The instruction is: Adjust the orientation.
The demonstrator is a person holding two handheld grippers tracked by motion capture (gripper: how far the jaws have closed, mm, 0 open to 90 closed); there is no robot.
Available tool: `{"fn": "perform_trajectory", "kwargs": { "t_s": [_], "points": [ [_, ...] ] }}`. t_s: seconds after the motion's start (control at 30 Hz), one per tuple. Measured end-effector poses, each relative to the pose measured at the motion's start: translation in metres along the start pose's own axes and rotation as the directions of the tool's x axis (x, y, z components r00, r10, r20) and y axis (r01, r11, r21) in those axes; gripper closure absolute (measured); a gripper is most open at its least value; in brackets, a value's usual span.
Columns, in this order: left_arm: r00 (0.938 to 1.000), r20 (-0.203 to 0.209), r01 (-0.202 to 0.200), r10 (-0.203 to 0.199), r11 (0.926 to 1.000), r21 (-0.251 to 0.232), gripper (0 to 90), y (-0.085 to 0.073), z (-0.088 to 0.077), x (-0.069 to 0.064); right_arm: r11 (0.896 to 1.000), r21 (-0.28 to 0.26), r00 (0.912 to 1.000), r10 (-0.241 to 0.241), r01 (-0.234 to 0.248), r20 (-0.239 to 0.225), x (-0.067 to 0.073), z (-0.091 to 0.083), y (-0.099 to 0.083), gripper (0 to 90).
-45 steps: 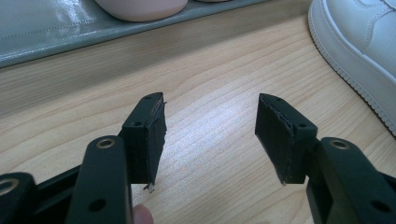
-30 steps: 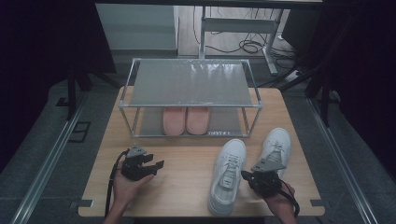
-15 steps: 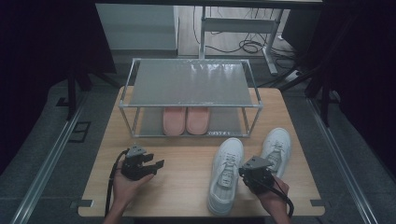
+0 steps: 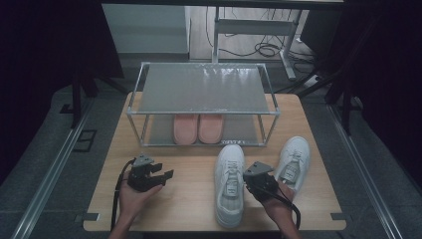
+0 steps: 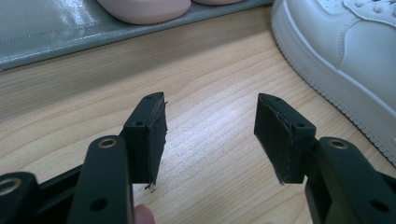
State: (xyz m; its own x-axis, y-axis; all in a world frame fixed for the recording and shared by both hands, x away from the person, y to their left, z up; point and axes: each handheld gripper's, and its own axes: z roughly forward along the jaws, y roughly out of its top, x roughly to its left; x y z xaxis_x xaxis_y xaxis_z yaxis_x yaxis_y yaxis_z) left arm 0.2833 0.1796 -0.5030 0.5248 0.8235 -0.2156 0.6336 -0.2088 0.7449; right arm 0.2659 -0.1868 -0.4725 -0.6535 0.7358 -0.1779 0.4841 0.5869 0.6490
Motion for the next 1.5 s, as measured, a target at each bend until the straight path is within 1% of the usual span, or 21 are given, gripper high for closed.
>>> {"fn": "perform_trajectory", "kwargs": {
  "t_s": [0.03,0.23,0.47,0.57,0.63,0.7,0.8,0.87,0.93,1.03,1.17,1.3,1.4,1.5],
  "points": [
    [1.0000,0.000,0.000,0.000,1.0000,0.000,44.6,0.000,0.000,0.000,1.000,-0.001,1.0000,-0.003,0.003,-0.002,0.001,0.001,0.001,90.0],
    [1.0000,-0.001,-0.003,0.003,1.0000,0.004,44.6,0.000,0.001,0.000,1.000,-0.017,0.9984,0.006,-0.007,-0.056,0.001,0.010,0.010,90.0],
    [1.0000,-0.003,-0.001,0.001,1.0000,0.008,44.5,-0.001,0.002,0.000,0.999,-0.036,0.9956,0.012,-0.015,-0.093,0.003,0.018,0.015,90.0],
    [1.0000,-0.004,0.000,0.000,1.0000,0.006,44.5,-0.001,0.001,0.001,0.999,-0.040,0.9955,0.014,-0.017,-0.094,0.001,0.017,0.015,90.0],
    [1.0000,-0.004,0.002,-0.002,1.0000,0.003,44.6,-0.001,0.000,0.002,0.997,-0.070,0.9937,0.029,-0.037,-0.108,-0.002,0.012,0.013,90.0],
    [1.0000,-0.006,0.006,-0.006,1.0000,0.000,44.6,-0.001,-0.001,0.002,0.992,-0.108,0.9914,0.043,-0.057,-0.124,-0.004,0.002,0.011,90.0],
    [1.0000,-0.009,0.005,-0.005,1.0000,-0.002,44.5,-0.001,-0.002,0.003,0.984,-0.159,0.9892,0.056,-0.078,-0.135,-0.008,-0.014,0.007,90.0],
    [1.0000,-0.008,0.004,-0.004,1.0000,-0.003,44.5,-0.001,-0.002,0.002,0.977,-0.191,0.9862,0.061,-0.091,-0.154,-0.010,-0.026,0.004,90.0],
    [1.0000,-0.007,0.004,-0.005,1.0000,-0.001,44.4,-0.001,-0.002,0.002,0.971,-0.216,0.9828,0.068,-0.105,-0.171,-0.012,-0.036,0.001,90.0],
    [1.0000,-0.008,0.001,-0.001,1.0000,0.004,44.4,-0.001,0.000,0.002,0.965,-0.236,0.9776,0.070,-0.117,-0.198,-0.013,-0.047,-0.004,90.0],
    [1.0000,-0.008,-0.002,0.002,1.0000,0.010,44.3,-0.001,0.001,0.000,0.963,-0.245,0.9736,0.060,-0.115,-0.220,-0.007,-0.052,-0.009,90.0],
    [1.0000,-0.007,-0.002,0.002,0.9999,0.012,44.2,-0.002,0.001,0.000,0.962,-0.252,0.9672,0.037,-0.103,-0.251,0.002,-0.051,-0.006,90.0],
    [1.0000,-0.008,-0.001,0.002,0.9999,0.013,44.2,-0.002,0.001,0.001,0.967,-0.243,0.9636,0.008,-0.075,-0.267,0.012,-0.047,-0.003,90.0],
    [1.0000,-0.009,-0.001,0.001,0.9999,0.014,44.1,-0.002,0.001,0.001,0.971,-0.233,0.9606,-0.013,-0.054,-0.278,0.019,-0.044,-0.002,90.0]
  ]
}}
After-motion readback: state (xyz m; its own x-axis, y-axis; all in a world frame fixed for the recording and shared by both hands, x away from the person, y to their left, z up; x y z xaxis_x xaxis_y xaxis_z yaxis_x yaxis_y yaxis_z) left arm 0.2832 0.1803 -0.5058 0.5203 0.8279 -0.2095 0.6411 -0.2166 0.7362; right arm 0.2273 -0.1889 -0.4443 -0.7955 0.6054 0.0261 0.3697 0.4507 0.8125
